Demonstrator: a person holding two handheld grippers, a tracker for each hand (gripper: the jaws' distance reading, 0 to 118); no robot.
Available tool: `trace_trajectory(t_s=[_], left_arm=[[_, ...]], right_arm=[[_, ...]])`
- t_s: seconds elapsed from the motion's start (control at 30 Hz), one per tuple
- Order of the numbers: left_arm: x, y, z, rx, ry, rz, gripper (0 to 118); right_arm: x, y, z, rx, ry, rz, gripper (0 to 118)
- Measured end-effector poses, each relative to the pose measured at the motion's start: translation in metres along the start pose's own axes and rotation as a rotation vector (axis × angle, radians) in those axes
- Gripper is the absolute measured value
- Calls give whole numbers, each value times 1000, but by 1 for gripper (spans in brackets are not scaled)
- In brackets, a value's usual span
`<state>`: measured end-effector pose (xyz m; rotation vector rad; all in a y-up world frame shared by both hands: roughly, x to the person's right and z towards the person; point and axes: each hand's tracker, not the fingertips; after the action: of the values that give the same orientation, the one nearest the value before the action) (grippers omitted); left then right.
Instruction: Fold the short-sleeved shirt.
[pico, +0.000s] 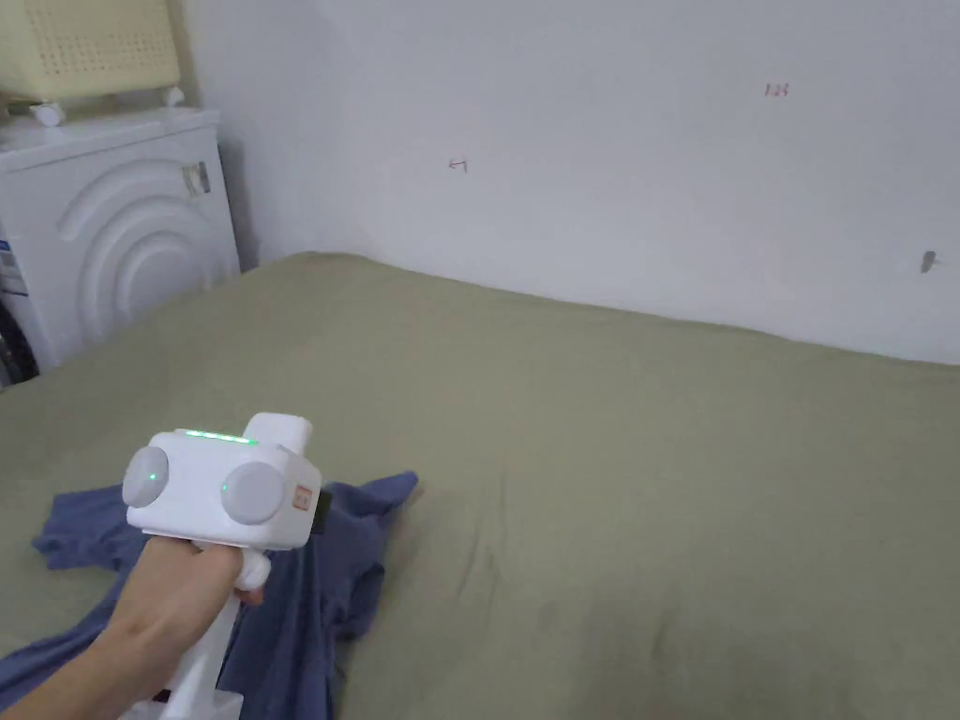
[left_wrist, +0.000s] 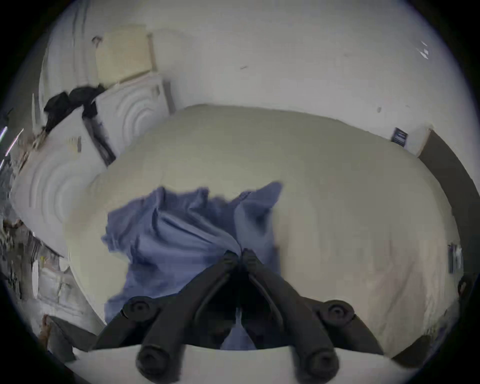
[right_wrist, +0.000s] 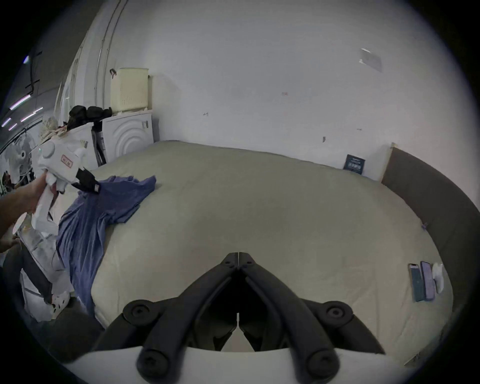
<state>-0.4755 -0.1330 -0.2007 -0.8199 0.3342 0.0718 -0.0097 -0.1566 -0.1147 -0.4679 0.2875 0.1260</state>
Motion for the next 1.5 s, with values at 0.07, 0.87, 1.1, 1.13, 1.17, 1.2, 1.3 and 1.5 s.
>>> trace_trajectory(t_s=[0.07, 0.87, 1.1, 1.13, 1.17, 1.2, 1.3, 1.5], left_arm=[[34, 17, 20, 39, -64, -16, 0], [440, -50, -26, -207, -620, -369, 0], [407, -73, -40, -49, -583, -324, 118], [396, -68, -29, -18, -563, -309, 118], [378, -65, -14, 19, -559, -290, 118], [360, -62, 1, 66, -555, -263, 116], [295, -61, 54, 196, -501, -253, 25], [160, -100, 126, 282, -356, -72, 0]], right_arm=[[17, -2, 16, 9, -28, -24, 0], [123, -37, 45, -70, -269, -180, 0], [124, -38, 37, -90, -265, -168, 0], [123, -37, 37, -85, -263, -170, 0], [121, -36, 39, -74, -259, -173, 0], [120, -34, 42, -65, -255, -173, 0], [112, -31, 50, -18, -251, -169, 0], [95, -30, 66, 31, -218, -154, 0]])
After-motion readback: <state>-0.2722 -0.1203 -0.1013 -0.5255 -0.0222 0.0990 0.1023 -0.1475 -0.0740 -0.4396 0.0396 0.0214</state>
